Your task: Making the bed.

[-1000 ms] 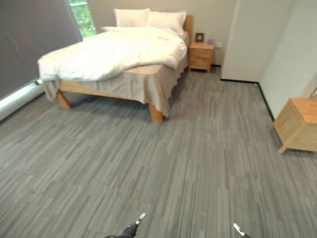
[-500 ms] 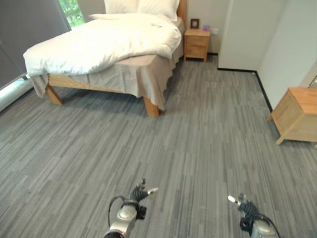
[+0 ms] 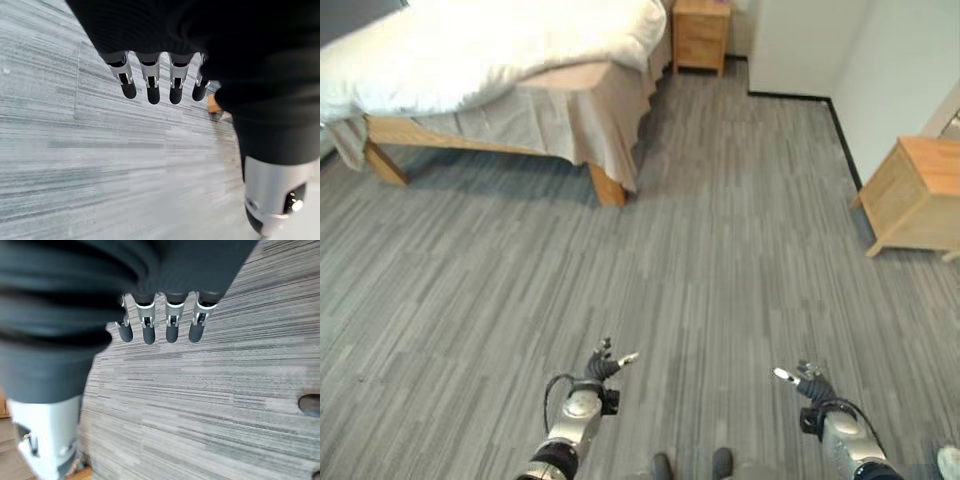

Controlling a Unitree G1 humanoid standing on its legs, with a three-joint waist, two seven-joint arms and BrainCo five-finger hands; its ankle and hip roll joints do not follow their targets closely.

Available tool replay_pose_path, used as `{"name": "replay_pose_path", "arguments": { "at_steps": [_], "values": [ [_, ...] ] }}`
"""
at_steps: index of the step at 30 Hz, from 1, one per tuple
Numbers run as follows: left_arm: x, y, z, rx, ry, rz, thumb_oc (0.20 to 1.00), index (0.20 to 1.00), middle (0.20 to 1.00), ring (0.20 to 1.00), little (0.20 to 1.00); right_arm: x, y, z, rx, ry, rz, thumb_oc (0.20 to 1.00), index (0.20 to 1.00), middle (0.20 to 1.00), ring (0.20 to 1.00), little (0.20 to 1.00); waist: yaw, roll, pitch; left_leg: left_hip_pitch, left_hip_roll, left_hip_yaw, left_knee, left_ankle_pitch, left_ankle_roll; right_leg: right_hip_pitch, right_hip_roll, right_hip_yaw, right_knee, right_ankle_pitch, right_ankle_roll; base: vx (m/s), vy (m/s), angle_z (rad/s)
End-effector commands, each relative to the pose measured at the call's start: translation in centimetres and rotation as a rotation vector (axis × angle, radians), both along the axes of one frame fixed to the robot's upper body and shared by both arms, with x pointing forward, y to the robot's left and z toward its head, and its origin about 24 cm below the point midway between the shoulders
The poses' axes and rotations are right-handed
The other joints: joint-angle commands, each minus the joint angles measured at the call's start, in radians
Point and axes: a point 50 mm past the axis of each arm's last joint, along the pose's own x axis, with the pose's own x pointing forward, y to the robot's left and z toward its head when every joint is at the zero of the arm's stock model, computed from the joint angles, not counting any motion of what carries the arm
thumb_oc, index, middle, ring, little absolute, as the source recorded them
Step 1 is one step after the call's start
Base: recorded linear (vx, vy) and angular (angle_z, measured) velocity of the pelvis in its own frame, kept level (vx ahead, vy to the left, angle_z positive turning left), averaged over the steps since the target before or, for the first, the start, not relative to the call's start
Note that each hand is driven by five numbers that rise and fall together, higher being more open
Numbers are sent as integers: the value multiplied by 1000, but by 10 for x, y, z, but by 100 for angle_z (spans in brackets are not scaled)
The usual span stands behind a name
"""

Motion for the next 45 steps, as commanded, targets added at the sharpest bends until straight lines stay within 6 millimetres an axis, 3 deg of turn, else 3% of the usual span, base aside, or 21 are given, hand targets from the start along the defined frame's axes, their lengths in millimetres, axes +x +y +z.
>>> {"name": "replay_pose_path", "arguments": {
  "at_steps": [1, 3, 4, 8, 12, 14, 15, 16, 18, 19, 23, 27, 31, 32, 33, 36, 38, 39, 40, 41, 45],
  "values": [
    [17, 10, 19, 41, -93, -8, 1000, 1000, 1000, 1000, 1000, 9, 5, 5, 27, -54, -32, 1000, 1000, 1000, 1000, 1000, -13, -49, -3, 60, -9, -72, -35, -18, -53, 14, -99, 80, -4, 236, 93, 369, 68, 4],
    [16, 11, 20, 28, -100, 1, 1000, 1000, 1000, 1000, 1000, 5, 5, 2, 47, -42, -52, 1000, 1000, 1000, 1000, 1000, -31, -40, 3, 101, -5, -76, -35, -27, -71, -35, -108, 68, -68, 234, 87, 442, -38, 3],
    [19, 13, 27, 11, -143, 18, 1000, 1000, 1000, 1000, 1000, 2, 2, 5, 57, -69, -66, 1000, 1000, 1000, 1000, 1000, -70, -38, 14, 161, 0, -104, -35, -51, -104, -55, -106, 73, -280, 236, 79, 370, -92, 3],
    [32, 13, 40, 28, -195, 38, 1000, 1000, 1000, 1000, 1000, 2, -1, 16, 19, -131, -54, 1000, 1000, 1000, 1000, 1000, -127, -43, 4, 243, 39, -144, -35, -77, -160, -84, -100, 95, -583, 323, 111, 559, -201, 32],
    [37, 6, 52, -13, -251, 47, 1000, 1000, 1000, 1000, 1000, 0, -6, 28, 8, -190, -30, 1000, 1000, 1000, 1000, 1000, -147, -35, -20, 315, 85, -180, -25, -22, -196, -70, -91, 59, -553, 338, 110, 504, -243, 59],
    [36, 0, 57, -66, -278, 45, 1000, 1000, 1000, 1000, 1000, 3, -9, 33, -8, -204, -8, 1000, 1000, 1000, 1000, 1000, -149, -23, -33, 276, 156, -199, 176, 149, -238, -26, -44, 53, -506, 320, 53, 457, -317, 78],
    [36, 0, 57, -66, -278, 45, 1000, 1000, 1000, 1000, 1000, 3, -9, 33, -8, -204, -8, 1000, 1000, 1000, 1000, 1000, -151, -25, -36, 273, 154, -201, 175, 151, -237, -29, -48, 53, -506, 321, 53, 487, -515, 77],
    [41, -6, 64, -128, -294, 47, 1000, 1000, 1000, 1000, 1000, 18, -12, 50, -25, -274, 14, 1000, 1000, 1000, 1000, 1000, -131, -55, -32, 79, 215, -186, 549, 315, -236, 60, -34, 30, -491, 266, -24, 518, -571, 46],
    [42, -6, 68, -149, -306, 40, 1000, 1000, 1000, 1000, 1000, 24, -12, 57, -25, -307, 20, 1000, 1000, 1000, 1000, 1000, -107, -76, -14, 11, 210, -187, 667, 319, -204, 112, -19, 35, -497, 238, -60, 479, -516, 12],
    [50, -14, 75, -148, -330, 4, 1000, 1000, 1000, 1000, 1000, 40, -9, 71, -58, -352, 83, 1000, 1000, 1000, 1000, 1000, -55, -105, 16, -101, 183, -188, 785, 277, -172, 191, -3, 58, -521, 202, -85, 580, -441, -36],
    [54, -30, 79, -228, -337, -35, 1000, 1000, 1000, 1000, 1000, 63, -3, 92, -105, -413, 167, 1000, 1000, 1000, 1000, 1000, 10, -121, 18, -257, 97, -186, 646, 213, -164, 303, -10, 74, -566, 178, -78, 468, -204, -14],
    [44, -32, 73, -232, -318, -55, 1000, 1000, 1000, 1000, 1000, 73, 23, 95, -90, -439, 280, 1000, 1000, 1000, 1000, 1000, 81, -75, -16, -236, -19, -247, 152, 211, -140, 383, 63, 101, -554, 107, -65, 517, -25, -37],
    [39, -34, 71, -229, -309, -74, 1000, 1000, 1000, 1000, 1000, 75, 51, 95, -33, -459, 349, 1000, 1000, 1000, 1000, 1000, 98, -82, -50, -121, -31, -234, 82, 164, -101, 407, 70, 109, -442, 38, -60, 378, -16, -83],
    [39, -34, 71, -229, -309, -68, 1000, 1000, 1000, 1000, 1000, 72, 59, 91, -8, -449, 356, 1000, 1000, 1000, 1000, 1000, 105, -87, -57, -77, -31, -208, 53, 138, -82, 384, 68, 87, -313, 65, -24, 326, 35, -102],
    [45, -38, 76, -231, -318, -85, 1000, 1000, 1000, 1000, 1000, 72, 68, 91, 1, -449, 388, 1000, 1000, 1000, 1000, 1000, 79, -67, -31, -23, -8, -189, 21, 127, -66, 201, 58, 100, -36, 171, 91, 242, 21, -59],
    [52, -41, 82, -214, -343, -102, 1000, 1000, 1000, 1000, 1000, 70, 69, 92, 18, -457, 380, 1000, 1000, 1000, 1000, 1000, 43, -49, -6, 8, 9, -205, 18, 126, -67, 123, 60, 141, 66, 190, 99, 130, -26, -16],
    [58, -53, 90, -223, -363, -172, 1000, 1000, 1000, 1000, 1000, 56, 59, 82, 53, -421, 324, 1000, 1000, 1000, 1000, 1000, 13, -44, -21, 36, 5, -247, -9, 109, -84, 148, -10, 211, -177, 115, 40, 308, -133, 40],
    [58, -53, 90, -223, -363, -173, 1000, 1000, 1000, 1000, 1000, 56, 59, 82, 53, -420, 323, 1000, 1000, 1000, 1000, 1000, 12, -42, -20, 37, 6, -249, -9, 110, -84, 152, -9, 209, -183, 118, 40, 314, -178, 43],
    [70, -55, 117, -149, -501, -183, 1000, 1000, 1000, 1000, 1000, 57, 49, 95, -19, -475, 349, 1000, 1000, 1000, 1000, 1000, -9, -59, -23, 38, 1, -267, -15, 88, -94, 182, -19, 255, -358, 110, 43, 143, -131, 71],
    [62, -65, 99, -216, -397, -237, 1000, 1000, 1000, 1000, 1000, 46, 44, 80, 33, -412, 280, 1000, 1000, 1000, 1000, 1000, -12, -64, -38, 39, -9, -291, -2, 76, -90, 219, -9, 306, -384, 101, 38, 207, -192, 103],
    [62, -77, 95, -290, -370, -234, 1000, 1000, 1000, 1000, 1000, 46, 33, 79, 28, -401, 238, 1000, 1000, 1000, 1000, 1000, -7, -64, -81, 52, -3, -312, -31, 89, -109, 290, -5, 283, -518, 137, 19, 173, -154, 68]
  ]
}}
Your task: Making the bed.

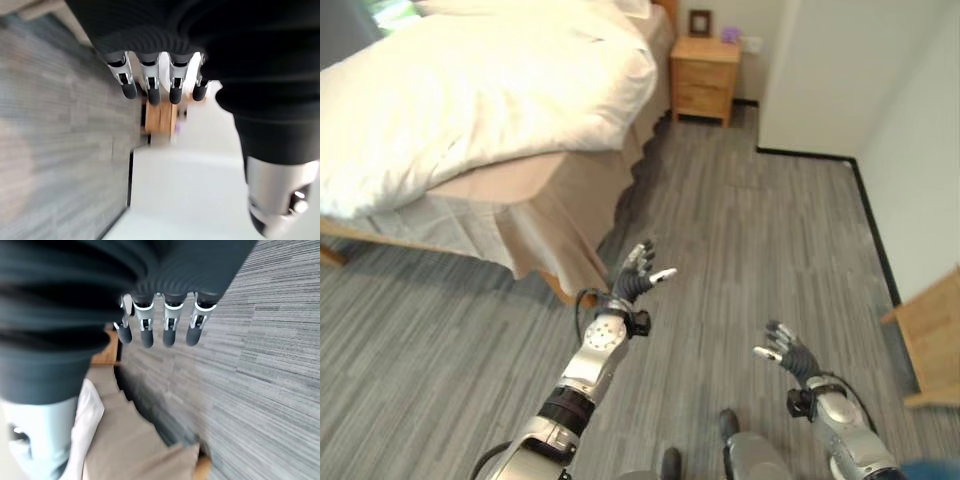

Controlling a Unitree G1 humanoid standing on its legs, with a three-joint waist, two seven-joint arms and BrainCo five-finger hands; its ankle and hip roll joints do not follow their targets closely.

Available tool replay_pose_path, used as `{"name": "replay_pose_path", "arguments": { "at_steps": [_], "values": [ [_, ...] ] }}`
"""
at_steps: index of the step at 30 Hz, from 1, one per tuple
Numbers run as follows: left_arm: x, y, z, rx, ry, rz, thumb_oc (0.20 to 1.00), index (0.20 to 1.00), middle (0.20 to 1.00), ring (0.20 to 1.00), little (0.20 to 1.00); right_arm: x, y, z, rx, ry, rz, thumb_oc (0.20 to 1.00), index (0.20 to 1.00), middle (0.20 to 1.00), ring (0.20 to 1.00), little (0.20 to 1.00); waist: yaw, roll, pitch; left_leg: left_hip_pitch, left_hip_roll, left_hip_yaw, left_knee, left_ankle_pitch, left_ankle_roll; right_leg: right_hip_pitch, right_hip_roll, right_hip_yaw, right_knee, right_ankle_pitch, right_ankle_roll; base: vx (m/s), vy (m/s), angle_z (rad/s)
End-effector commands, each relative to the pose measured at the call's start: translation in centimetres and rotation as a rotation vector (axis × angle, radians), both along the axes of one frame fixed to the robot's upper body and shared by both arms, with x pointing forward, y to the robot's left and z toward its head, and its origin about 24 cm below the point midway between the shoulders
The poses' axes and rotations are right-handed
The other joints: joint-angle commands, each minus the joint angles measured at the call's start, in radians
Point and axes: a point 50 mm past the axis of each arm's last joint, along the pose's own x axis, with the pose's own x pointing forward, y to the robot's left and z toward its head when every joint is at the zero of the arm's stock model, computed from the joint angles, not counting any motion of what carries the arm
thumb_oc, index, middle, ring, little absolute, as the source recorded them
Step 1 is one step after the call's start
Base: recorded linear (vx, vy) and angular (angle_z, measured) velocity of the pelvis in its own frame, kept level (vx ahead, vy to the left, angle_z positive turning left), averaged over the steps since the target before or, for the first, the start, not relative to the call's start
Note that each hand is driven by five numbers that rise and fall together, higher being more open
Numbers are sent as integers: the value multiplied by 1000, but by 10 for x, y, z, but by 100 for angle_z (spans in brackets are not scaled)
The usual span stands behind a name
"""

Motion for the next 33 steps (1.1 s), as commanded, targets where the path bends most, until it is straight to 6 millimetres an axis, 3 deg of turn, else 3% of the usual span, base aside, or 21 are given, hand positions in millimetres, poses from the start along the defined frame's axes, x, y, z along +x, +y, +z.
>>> {"name": "replay_pose_path", "arguments": {
  "at_steps": [1, 4, 10, 18, 23, 26, 33],
  "values": [
    [-3, -18, 8, -103, -33, -52, 1000, 1000, 1000, 1000, 1000, 32, -12, 40, -12, -200, -5, 1000, 1000, 1000, 1000, 1000, 12, -7, -58, -78, 99, 90, 6, 53, -33, 110, -11, -30, -91, 1, 42, 148, -151, 40],
    [-8, -23, 7, -81, -30, -114, 1000, 1000, 1000, 1000, 1000, 40, -20, 52, -42, -247, -20, 1000, 1000, 1000, 1000, 1000, 13, 0, -72, -76, 101, 65, 3, 55, -39, 139, -3, -39, -109, -3, 25, 69, -76, 26],
    [-8, -34, 19, -106, -62, -172, 1000, 1000, 1000, 1000, 1000, 58, -15, 70, -70, -306, 34, 1000, 1000, 1000, 1000, 1000, 31, 5, -73, -74, 97, 29, 3, 63, -42, 156, 0, -75, -90, -25, 10, -11, -38, 18],
    [-12, -47, 30, -139, -95, -275, 1000, 1000, 1000, 1000, 1000, 81, -23, 89, -105, -365, 14, 1000, 1000, 1000, 1000, 1000, 105, -8, -62, -115, 66, -122, 20, 102, -71, 215, -10, -239, -85, -64, -5, -73, -51, 63],
    [-18, -31, 28, -132, -96, -219, 1000, 1000, 1000, 1000, 1000, 90, -13, 93, -67, -386, 18, 1000, 1000, 1000, 1000, 1000, 152, -15, -55, -119, 65, -161, 24, 110, -71, 225, -1, -257, -86, -68, -12, -61, -41, 50],
    [-27, -11, 19, -146, -68, -138, 1000, 1000, 1000, 1000, 1000, 92, -3, 92, -53, -385, 47, 1000, 1000, 1000, 1000, 1000, 181, -20, -48, -116, 71, -165, 26, 111, -72, 231, 10, -255, -92, -68, -20, -47, -37, 8],
    [-38, 6, 5, -147, -14, -73, 1000, 1000, 1000, 1000, 1000, 87, -6, 91, -96, -384, 52, 1000, 1000, 1000, 1000, 1000, 182, -23, -46, -115, 77, -170, 32, 112, -76, 242, 21, -256, -97, -73, -28, -22, -28, -1]
  ]
}}
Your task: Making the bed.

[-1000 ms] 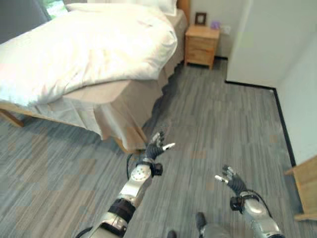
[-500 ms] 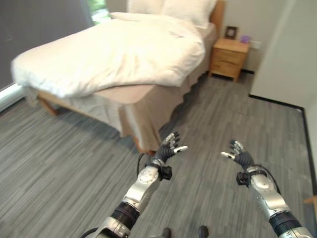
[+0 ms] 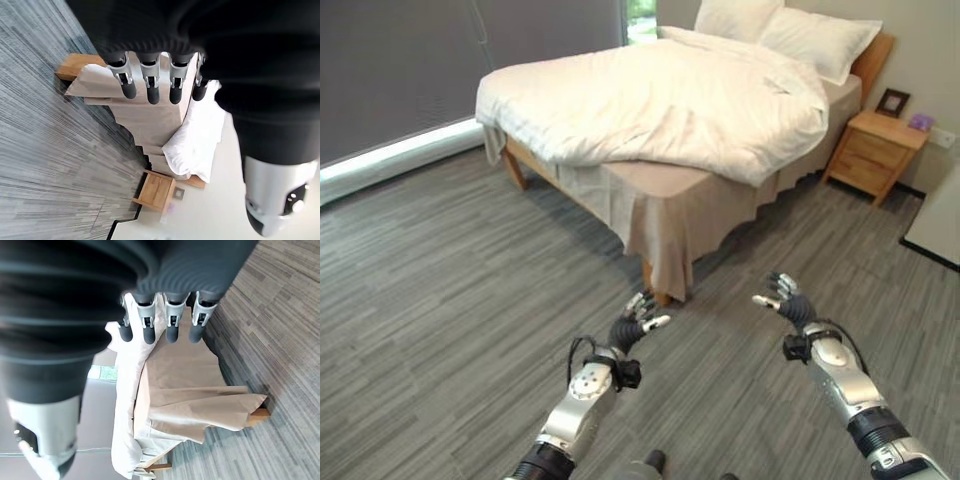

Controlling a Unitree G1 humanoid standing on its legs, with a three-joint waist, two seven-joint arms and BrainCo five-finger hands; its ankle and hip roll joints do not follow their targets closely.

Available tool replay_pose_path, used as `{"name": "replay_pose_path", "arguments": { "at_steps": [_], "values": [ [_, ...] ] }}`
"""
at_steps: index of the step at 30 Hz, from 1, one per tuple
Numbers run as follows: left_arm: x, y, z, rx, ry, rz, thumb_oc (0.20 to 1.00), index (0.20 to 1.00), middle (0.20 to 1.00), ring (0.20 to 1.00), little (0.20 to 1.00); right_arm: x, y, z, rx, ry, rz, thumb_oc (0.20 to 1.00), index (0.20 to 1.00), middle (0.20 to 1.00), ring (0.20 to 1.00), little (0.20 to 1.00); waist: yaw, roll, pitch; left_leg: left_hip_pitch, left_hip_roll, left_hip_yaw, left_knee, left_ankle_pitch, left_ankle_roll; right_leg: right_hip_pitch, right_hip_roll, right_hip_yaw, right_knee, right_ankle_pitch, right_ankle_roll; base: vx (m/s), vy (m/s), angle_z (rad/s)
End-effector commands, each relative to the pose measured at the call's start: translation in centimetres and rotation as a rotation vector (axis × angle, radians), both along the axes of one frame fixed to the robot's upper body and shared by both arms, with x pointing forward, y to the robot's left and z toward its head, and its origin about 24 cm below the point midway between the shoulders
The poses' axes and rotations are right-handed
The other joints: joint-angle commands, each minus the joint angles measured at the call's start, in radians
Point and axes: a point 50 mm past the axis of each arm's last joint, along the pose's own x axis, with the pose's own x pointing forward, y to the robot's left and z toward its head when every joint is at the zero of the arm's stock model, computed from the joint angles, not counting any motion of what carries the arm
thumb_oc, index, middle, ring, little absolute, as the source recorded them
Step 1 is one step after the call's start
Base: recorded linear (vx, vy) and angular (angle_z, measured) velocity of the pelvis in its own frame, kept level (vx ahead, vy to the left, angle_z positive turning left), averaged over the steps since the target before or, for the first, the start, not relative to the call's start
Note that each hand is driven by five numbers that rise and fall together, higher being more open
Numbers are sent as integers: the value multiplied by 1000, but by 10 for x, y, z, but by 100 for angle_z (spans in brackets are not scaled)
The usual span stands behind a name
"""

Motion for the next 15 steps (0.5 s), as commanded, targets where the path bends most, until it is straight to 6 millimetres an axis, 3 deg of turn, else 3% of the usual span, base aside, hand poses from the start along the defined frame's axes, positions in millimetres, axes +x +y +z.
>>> {"name": "replay_pose_path", "arguments": {
  "at_steps": [1, 3, 4, 8, 15],
  "values": [
    [-14, 58, -4, -83, 1, 327, 1000, 1000, 1000, 1000, 1000, -70, -60, -21, 40, 40, -346, 1000, 1000, 1000, 1000, 1000, -132, -38, 13, -45, 111, 569, -20, 38, -4, -97, -65, -3, 104, -54, 55, -76, -31, 2],
    [-7, 51, 0, -95, -19, 306, 1000, 1000, 1000, 1000, 1000, -70, -64, -22, 35, 43, -371, 1000, 1000, 1000, 1000, 1000, -138, -38, 19, -46, 105, 561, -20, 45, -6, -98, -64, -7, 103, -48, 53, -118, -36, 31],
    [7, 36, 17, -198, -92, 289, 1000, 1000, 1000, 1000, 1000, -69, -69, -16, 34, 14, -393, 1000, 1000, 1000, 1000, 1000, -156, -50, 20, -29, 89, 507, 58, -22, -11, -111, -87, -8, 112, -33, 44, -125, -25, 39],
    [12, 32, 19, -184, -102, 273, 1000, 1000, 1000, 1000, 1000, -71, -72, -20, 50, 21, -422, 1000, 1000, 1000, 1000, 1000, -180, -31, -6, -1, 93, 532, 15, -20, -12, -108, -81, -19, 101, -32, 49, -7, 60, 16],
    [9, 72, 25, -55, -143, 396, 1000, 1000, 1000, 1000, 1000, -54, -77, -2, 48, -53, -407, 1000, 1000, 1000, 1000, 1000, -165, -18, -7, 18, 60, 528, 16, -61, 27, -109, -119, 12, 158, -34, 68, 76, 137, -10]
  ]
}}
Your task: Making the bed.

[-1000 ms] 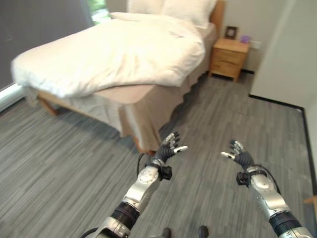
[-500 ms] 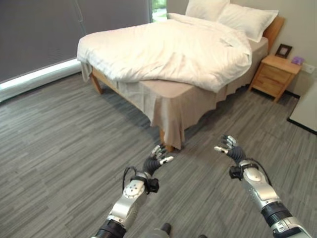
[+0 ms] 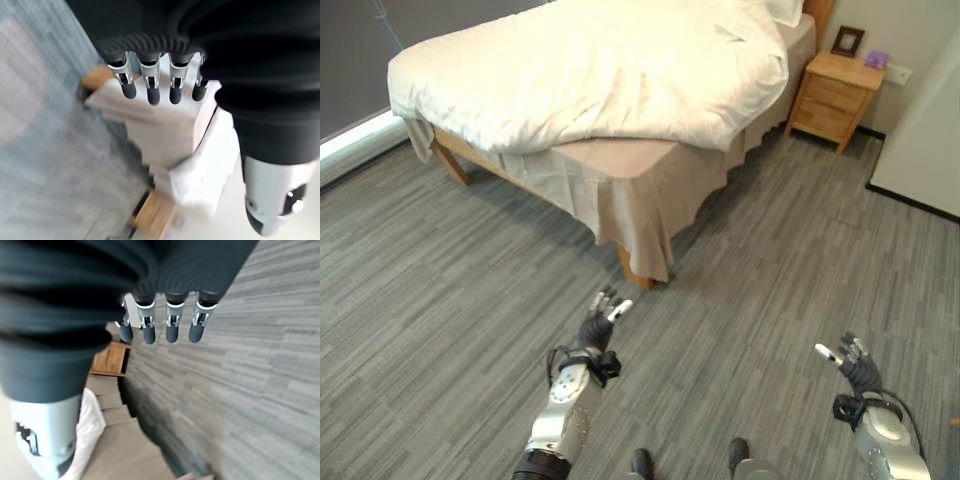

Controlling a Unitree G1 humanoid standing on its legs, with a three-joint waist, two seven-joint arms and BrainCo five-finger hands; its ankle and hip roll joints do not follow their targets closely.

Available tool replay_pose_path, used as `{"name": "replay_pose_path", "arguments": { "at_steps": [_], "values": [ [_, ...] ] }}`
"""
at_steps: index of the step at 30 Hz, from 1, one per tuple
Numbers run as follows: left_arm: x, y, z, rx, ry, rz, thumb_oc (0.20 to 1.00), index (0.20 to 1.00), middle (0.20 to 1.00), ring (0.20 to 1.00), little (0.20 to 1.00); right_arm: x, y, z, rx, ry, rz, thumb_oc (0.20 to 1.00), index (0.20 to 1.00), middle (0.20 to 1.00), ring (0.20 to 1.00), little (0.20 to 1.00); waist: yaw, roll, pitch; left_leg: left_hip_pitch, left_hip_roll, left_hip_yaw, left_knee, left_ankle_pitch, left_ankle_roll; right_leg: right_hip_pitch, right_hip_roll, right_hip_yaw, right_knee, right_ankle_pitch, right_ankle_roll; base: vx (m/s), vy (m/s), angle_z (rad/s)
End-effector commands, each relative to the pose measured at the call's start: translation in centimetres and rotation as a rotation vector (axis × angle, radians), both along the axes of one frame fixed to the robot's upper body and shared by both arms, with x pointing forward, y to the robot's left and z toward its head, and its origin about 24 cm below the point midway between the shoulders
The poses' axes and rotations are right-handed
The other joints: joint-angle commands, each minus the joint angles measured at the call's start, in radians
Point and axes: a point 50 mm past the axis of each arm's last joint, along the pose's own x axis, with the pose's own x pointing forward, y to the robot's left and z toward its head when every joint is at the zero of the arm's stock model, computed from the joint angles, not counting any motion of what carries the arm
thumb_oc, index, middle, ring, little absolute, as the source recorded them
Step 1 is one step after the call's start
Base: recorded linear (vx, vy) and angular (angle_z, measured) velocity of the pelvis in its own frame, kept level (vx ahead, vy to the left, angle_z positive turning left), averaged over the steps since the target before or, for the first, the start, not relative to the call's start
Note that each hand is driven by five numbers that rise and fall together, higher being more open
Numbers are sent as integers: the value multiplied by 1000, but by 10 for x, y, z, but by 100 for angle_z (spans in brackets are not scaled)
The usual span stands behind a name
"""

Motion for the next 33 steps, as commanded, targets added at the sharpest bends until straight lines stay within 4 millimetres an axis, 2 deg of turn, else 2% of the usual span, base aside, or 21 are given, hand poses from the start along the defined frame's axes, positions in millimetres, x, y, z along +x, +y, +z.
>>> {"name": "replay_pose_path", "arguments": {
  "at_steps": [1, 5, 7, 10, 12, 14, 17, 18, 21, 22, 23, 24, 25, 26, 27, 28, 29, 30, 31, 32, 33],
  "values": [
    [3, 24, 19, 94, -104, 83, 1000, 1000, 1000, 1000, 1000, 34, -5, 39, -41, -194, 22, 1000, 1000, 1000, 1000, 1000, 36, -7, -27, 16, 17, 35, 43, -50, -2, -40, -1, 30, 173, -55, 1, 113, 208, -1],
    [-4, 46, 16, 128, -77, 172, 1000, 1000, 1000, 1000, 1000, 50, 7, 53, -14, -265, 78, 1000, 1000, 1000, 1000, 1000, 59, 0, -11, 36, -13, 29, 41, -77, 38, -131, -29, 58, 399, -2, 29, 127, 209, -6],
    [-6, 52, 17, 154, -72, 185, 1000, 1000, 1000, 1000, 1000, 57, 20, 58, 22, -303, 122, 1000, 1000, 1000, 1000, 1000, 58, 23, 14, 83, -18, 33, 29, -101, 63, -227, -33, 59, 636, 78, 44, 172, 205, 1],
    [-5, 52, 17, 160, -71, 178, 1000, 1000, 1000, 1000, 1000, 54, 20, 56, 39, -296, 128, 1000, 1000, 1000, 1000, 1000, 41, 31, 22, 120, -12, 25, 16, -112, 56, -310, -14, 73, 672, 67, 50, 337, 75, 11],
    [-3, 49, 19, 155, -83, 156, 1000, 1000, 1000, 1000, 1000, 49, 15, 53, 43, -284, 116, 1000, 1000, 1000, 1000, 1000, 13, 34, 17, 166, -7, 6, 6, -134, 38, -354, -7, 81, 559, 54, 41, 480, -77, 25],
    [9, 43, 30, 154, -135, 118, 1000, 1000, 1000, 1000, 1000, 35, -3, 44, 60, -256, 31, 1000, 1000, 1000, 1000, 1000, -59, 35, 13, 250, 10, -34, 4, -188, -3, -401, 17, 155, 226, 85, 53, 588, -143, 50],
    [21, 40, 42, 161, -180, 104, 1000, 1000, 1000, 1000, 1000, 22, -11, 38, 62, -229, -11, 1000, 1000, 1000, 1000, 1000, -98, 36, 9, 302, 29, -51, 4, -209, -35, -428, 8, 133, 36, 152, 77, 584, -199, 44],
    [26, 38, 49, 173, -209, 101, 1000, 1000, 1000, 1000, 1000, 14, -20, 33, 42, -199, -39, 1000, 1000, 1000, 1000, 1000, -118, 38, 3, 351, 42, -63, 4, -214, -50, -459, -10, 72, 12, 170, 93, 582, -241, 43],
    [25, 39, 49, 143, -220, 112, 1000, 1000, 1000, 1000, 1000, 4, -29, 26, 38, -161, -69, 1000, 1000, 1000, 1000, 1000, -125, 35, -14, 367, 77, -76, 87, -135, -87, -405, -2, 35, 58, 201, 69, 538, -257, 42],
    [23, 41, 45, 135, -206, 127, 1000, 1000, 1000, 1000, 1000, 4, -30, 23, 33, -145, -68, 1000, 1000, 1000, 1000, 1000, -126, 42, -25, 361, 120, -60, 208, -19, -123, -383, 30, 20, 99, 186, 38, 593, -439, 18],
    [19, 41, 41, 99, -186, 147, 1000, 1000, 1000, 1000, 1000, 6, -36, 25, 34, -152, -109, 1000, 1000, 1000, 1000, 1000, -124, 18, -34, 167, 191, -43, 579, 215, -150, -313, 42, 16, 135, 130, -34, 805, -606, 17],
    [17, 44, 41, 76, -188, 174, 1000, 1000, 1000, 1000, 1000, 10, -37, 30, 58, -186, -128, 1000, 1000, 1000, 1000, 1000, -101, 1, -21, 83, 190, -47, 721, 230, -125, -264, 56, 22, 137, 106, -71, 575, -485, 48],
    [17, 44, 41, 77, -189, 174, 1000, 1000, 1000, 1000, 1000, 10, -37, 30, 59, -187, -128, 1000, 1000, 1000, 1000, 1000, -104, -1, -22, 76, 188, -50, 726, 230, -124, -267, 54, 21, 136, 108, -71, 525, -433, 37],
    [17, 40, 40, 39, -191, 171, 1000, 1000, 1000, 1000, 1000, 18, -35, 36, 63, -220, -122, 1000, 1000, 1000, 1000, 1000, -66, -38, 7, -41, 192, -6, 839, 179, -82, -177, 69, 45, 105, 63, -104, 296, -256, -6],
    [17, 40, 40, 39, -193, 171, 1000, 1000, 1000, 1000, 1000, 18, -35, 37, 64, -222, -123, 1000, 1000, 1000, 1000, 1000, -65, -35, 10, -47, 196, -7, 852, 172, -81, -177, 72, 45, 104, 66, -104, 616, -365, -39],
    [19, 39, 38, 23, -181, 167, 1000, 1000, 1000, 1000, 1000, 21, -38, 42, 54, -234, -130, 1000, 1000, 1000, 1000, 1000, -38, -48, 25, -145, 240, 59, 816, 134, -95, -107, 70, 64, 72, 45, -104, 292, -101, -45],
    [19, 39, 38, 24, -181, 167, 1000, 1000, 1000, 1000, 1000, 21, -38, 42, 55, -234, -130, 1000, 1000, 1000, 1000, 1000, -37, -51, 24, -145, 237, 61, 814, 136, -93, -108, 67, 66, 70, 47, -103, 612, -99, -26],
    [18, 36, 33, 2, -170, 166, 1000, 1000, 1000, 1000, 1000, 23, -40, 49, 41, -264, -124, 1000, 1000, 1000, 1000, 1000, -23, -51, 25, -178, 237, 93, 651, 133, -111, -64, 60, 77, 60, 25, -92, 302, 11, -36],
    [18, 36, 33, 2, -170, 166, 1000, 1000, 1000, 1000, 1000, 23, -40, 49, 41, -264, -124, 1000, 1000, 1000, 1000, 1000, -23, -53, 25, -177, 236, 95, 649, 134, -111, -64, 58, 77, 60, 25, -92, 610, 116, -23],
    [16, 35, 25, -16, -143, 185, 1000, 1000, 1000, 1000, 1000, 22, -43, 55, 3, -274, -108, 1000, 1000, 1000, 1000, 1000, -17, -37, 21, -168, 203, 79, 438, 124, -106, -35, 59, 93, 68, -1, -77, 302, 107, -9],
    [16, 35, 25, -16, -143, 185, 1000, 1000, 1000, 1000, 1000, 22, -43, 55, 3, -274, -108, 1000, 1000, 1000, 1000, 1000, -17, -40, 20, -165, 199, 82, 429, 130, -105, -37, 55, 94, 68, 0, -77, 441, 165, -9]
  ]
}}
